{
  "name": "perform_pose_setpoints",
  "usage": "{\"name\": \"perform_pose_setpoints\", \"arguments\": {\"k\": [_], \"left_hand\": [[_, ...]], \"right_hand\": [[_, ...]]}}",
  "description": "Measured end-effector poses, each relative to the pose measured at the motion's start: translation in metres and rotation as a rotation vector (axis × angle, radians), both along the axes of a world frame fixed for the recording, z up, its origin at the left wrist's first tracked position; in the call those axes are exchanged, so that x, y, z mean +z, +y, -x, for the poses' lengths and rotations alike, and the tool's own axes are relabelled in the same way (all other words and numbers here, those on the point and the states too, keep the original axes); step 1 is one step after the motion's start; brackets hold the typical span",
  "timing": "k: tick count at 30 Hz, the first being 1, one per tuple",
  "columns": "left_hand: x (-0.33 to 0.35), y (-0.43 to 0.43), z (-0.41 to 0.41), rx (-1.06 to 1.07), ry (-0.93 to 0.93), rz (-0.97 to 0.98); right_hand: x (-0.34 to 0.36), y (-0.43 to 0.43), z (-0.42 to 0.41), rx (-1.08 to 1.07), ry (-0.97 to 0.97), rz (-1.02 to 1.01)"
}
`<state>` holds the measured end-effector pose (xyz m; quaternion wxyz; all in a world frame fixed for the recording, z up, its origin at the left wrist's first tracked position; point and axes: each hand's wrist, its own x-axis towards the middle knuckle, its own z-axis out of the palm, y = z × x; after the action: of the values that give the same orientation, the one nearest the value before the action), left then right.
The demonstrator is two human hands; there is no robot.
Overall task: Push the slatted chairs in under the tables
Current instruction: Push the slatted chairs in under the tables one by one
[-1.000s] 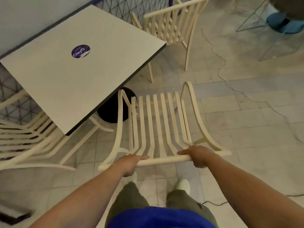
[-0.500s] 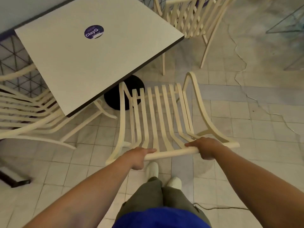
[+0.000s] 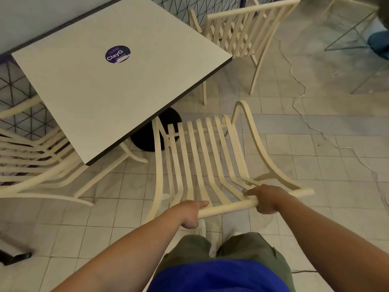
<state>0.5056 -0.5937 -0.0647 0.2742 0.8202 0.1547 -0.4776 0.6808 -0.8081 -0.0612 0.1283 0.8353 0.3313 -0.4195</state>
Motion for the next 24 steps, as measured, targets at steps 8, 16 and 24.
{"name": "perform_pose_setpoints", "arguments": {"k": [8, 16, 24], "left_hand": [[0.001, -0.004, 0.000, 0.026, -0.008, -0.025], [0.007, -0.012, 0.005, 0.040, -0.015, -0.121], [0.011, -0.032, 0.007, 0.098, -0.002, -0.135]], "right_hand": [[0.000, 0.002, -0.003, 0.050, 0.043, 0.007], [0.002, 0.000, -0.011, 0.179, 0.099, -0.009], [0.001, -0.007, -0.021, 0.261, 0.168, -0.040]]}}
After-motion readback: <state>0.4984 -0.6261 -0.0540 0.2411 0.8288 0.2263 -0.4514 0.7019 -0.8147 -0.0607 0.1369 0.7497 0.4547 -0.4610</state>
